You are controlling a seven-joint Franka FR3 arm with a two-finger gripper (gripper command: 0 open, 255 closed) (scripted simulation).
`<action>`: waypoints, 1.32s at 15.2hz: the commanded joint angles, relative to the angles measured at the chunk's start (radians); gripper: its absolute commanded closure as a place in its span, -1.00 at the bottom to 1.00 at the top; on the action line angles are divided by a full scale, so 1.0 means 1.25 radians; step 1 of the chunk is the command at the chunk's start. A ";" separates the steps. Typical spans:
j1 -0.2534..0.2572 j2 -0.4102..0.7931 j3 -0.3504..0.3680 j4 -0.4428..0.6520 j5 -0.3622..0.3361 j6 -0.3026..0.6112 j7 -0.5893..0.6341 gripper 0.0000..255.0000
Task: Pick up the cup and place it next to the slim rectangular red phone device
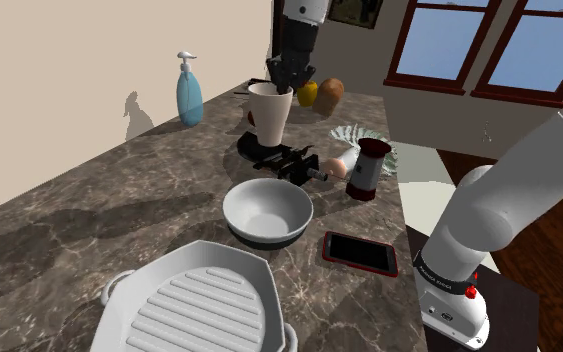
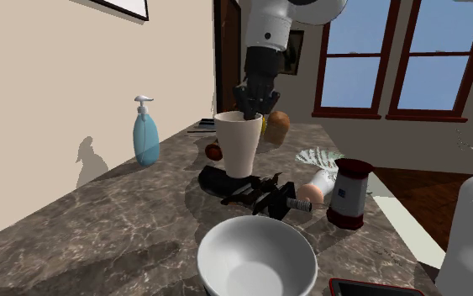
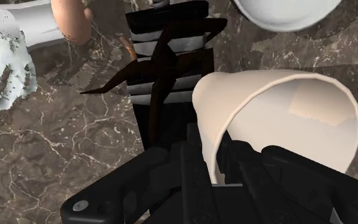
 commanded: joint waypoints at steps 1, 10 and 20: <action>0.001 -0.057 -0.007 -0.032 0.006 -0.026 -0.004 1.00; 0.015 -0.312 -0.039 -0.155 0.020 -0.160 -0.008 1.00; 0.032 -0.555 -0.075 -0.189 0.016 -0.370 0.010 1.00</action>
